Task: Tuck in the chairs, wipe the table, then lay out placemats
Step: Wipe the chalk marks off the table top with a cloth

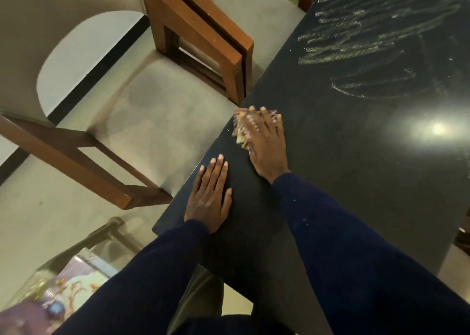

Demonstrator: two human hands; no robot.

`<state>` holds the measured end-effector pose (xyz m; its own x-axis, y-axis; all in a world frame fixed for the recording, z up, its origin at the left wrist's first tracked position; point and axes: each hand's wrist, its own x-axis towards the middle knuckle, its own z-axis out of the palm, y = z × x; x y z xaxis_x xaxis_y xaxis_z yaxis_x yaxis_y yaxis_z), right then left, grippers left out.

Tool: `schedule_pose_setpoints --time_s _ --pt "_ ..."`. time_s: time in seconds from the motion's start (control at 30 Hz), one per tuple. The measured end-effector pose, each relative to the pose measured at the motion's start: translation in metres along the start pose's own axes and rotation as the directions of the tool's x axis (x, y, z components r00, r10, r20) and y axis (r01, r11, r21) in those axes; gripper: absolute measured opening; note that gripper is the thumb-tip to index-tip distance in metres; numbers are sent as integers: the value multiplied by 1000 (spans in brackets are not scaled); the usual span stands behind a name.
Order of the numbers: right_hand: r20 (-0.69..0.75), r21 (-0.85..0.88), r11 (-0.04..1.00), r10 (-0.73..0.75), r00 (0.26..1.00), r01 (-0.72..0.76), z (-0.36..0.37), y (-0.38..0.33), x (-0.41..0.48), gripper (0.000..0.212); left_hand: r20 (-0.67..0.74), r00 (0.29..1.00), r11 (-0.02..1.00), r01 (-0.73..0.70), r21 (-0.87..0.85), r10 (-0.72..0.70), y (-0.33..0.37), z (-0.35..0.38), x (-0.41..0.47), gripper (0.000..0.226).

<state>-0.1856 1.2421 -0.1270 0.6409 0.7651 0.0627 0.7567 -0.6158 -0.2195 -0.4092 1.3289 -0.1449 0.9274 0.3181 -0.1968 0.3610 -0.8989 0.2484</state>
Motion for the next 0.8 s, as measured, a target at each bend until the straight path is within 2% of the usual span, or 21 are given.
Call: schedule_pose_setpoints --time_s 0.07,0.17,0.27,0.37,0.4,0.47,0.53,0.6,0.7,0.8 --pt "36 -1 994 -113 993 113 -2 2 -24 86 -11 1000 1000 1 -11 -1 1 -1 -2 70" --pt "26 -33 993 -113 993 114 -14 35 -53 80 -42 999 999 -4 -36 3 3 -1 0 69" --pt "-42 -37 995 86 995 -88 -25 59 -46 74 -45 999 1000 0 -28 -2 2 0 1 68" --pt "-50 -34 962 268 962 -269 -22 50 -7 72 -49 999 999 4 -36 -6 3 -1 2 69" --pt "-48 -30 964 264 963 -266 -18 40 1 73 -55 998 999 2 -35 -3 3 -1 1 69" --pt "-37 -27 987 156 987 -157 -8 18 4 79 -74 997 1000 -7 -25 5 2 -1 -1 69" --pt "-26 -27 1000 14 1000 -15 -1 -2 -22 85 -86 996 1000 -12 -19 10 -2 -3 -4 70" --pt "-11 -5 1000 -26 1000 26 -6 -6 -72 86 -86 996 999 -23 -34 20 -2 -2 -4 70" --pt "-17 -20 995 94 995 -94 -20 29 -151 81 -99 995 998 -36 -55 30 1 1 -2 69" --pt "-74 -51 949 306 949 -310 -40 85 -204 78 -76 997 1000 -23 -18 22 6 1 0 68"
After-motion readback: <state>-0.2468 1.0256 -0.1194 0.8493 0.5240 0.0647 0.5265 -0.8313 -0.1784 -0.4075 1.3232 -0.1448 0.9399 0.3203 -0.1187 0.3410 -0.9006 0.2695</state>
